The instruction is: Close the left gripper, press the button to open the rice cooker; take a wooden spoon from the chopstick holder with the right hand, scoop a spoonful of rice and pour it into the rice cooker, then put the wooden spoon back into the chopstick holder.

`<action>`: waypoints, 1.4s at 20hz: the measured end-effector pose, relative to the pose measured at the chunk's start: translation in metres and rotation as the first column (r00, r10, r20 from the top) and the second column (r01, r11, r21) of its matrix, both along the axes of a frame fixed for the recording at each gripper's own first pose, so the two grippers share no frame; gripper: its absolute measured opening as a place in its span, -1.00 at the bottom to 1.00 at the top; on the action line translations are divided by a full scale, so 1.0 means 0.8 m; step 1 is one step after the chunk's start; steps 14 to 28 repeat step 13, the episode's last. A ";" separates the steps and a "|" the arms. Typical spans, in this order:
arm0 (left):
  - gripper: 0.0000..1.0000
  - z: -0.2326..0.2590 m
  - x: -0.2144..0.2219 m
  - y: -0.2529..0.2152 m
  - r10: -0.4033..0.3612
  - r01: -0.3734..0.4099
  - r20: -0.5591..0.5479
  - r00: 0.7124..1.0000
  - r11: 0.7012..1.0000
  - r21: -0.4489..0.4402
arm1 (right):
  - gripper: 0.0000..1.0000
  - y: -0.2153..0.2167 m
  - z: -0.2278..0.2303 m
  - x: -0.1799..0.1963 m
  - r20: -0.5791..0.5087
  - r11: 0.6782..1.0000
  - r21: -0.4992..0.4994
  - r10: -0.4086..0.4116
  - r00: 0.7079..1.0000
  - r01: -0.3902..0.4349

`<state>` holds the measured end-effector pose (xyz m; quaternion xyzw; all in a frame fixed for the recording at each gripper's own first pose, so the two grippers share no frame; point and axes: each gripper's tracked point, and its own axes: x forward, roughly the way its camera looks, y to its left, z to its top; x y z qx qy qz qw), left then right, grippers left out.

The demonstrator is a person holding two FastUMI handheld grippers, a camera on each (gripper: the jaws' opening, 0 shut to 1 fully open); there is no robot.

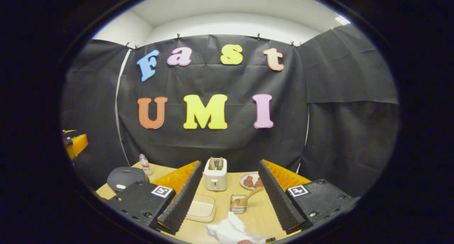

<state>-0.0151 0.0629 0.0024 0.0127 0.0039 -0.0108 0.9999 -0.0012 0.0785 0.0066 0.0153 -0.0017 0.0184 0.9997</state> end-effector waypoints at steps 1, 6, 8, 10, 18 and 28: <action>0.91 0.000 0.000 0.001 0.001 -0.001 -0.006 1.000 1.000 0.000 | 1.00 -0.001 0.002 -0.001 0.004 1.000 -0.003 -0.002 1.000 0.002; 0.91 -0.001 -0.002 0.001 0.003 -0.003 -0.001 1.000 1.000 0.007 | 1.00 0.005 0.015 -0.007 0.025 1.000 -0.015 0.004 1.000 -0.004; 0.91 -0.002 0.000 0.003 0.006 -0.006 -0.007 1.000 1.000 0.004 | 1.00 0.006 0.017 -0.007 0.029 1.000 -0.015 0.004 1.000 -0.004; 0.91 -0.001 0.001 0.005 0.008 -0.008 -0.006 1.000 1.000 0.005 | 1.00 0.007 0.017 -0.008 0.031 1.000 -0.018 0.003 1.000 -0.003; 0.91 -0.004 0.004 0.006 0.008 -0.008 -0.012 1.000 1.000 0.012 | 0.94 0.009 0.018 -0.005 0.029 1.000 -0.023 0.004 1.000 -0.003; 0.91 -0.004 0.004 0.006 0.008 -0.008 -0.012 1.000 1.000 0.012 | 0.94 0.009 0.018 -0.005 0.029 1.000 -0.023 0.004 1.000 -0.003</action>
